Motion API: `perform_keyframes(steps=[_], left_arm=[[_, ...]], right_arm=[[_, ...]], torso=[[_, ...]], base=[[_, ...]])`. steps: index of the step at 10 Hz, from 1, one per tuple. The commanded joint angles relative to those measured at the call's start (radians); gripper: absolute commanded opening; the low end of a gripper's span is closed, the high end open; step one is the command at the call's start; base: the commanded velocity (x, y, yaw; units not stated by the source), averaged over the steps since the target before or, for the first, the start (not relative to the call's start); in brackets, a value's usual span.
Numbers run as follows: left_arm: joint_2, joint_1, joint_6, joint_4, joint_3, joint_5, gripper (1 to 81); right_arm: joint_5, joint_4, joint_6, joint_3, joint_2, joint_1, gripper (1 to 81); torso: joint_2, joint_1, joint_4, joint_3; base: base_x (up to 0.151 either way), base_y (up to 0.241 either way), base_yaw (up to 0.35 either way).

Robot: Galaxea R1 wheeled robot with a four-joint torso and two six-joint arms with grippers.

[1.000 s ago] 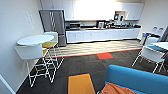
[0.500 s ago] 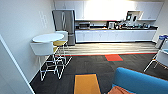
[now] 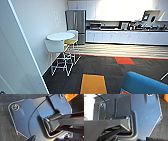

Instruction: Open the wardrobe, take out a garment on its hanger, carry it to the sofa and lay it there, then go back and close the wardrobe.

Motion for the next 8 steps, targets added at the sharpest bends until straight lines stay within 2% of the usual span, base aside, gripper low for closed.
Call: perform_keyframes(steps=[1,8], left_arm=[[0.005,-0.034,0.002,0.014,-0.002,0.041,81.1],[0.008,-0.034,0.002,0.021,0.007,0.041,81.1]], right_arm=[[-0.046,0.0,-0.004,0.003,0.009,0.028,81.1],[-0.045,0.003,-0.004,0.003,0.013,0.028,81.1]], torso=[[0.0,0.0,0.0,0.0],[0.0,0.0,0.0,0.0]], base=[[0.0,0.0,0.294],[0.0,0.0,0.295]])
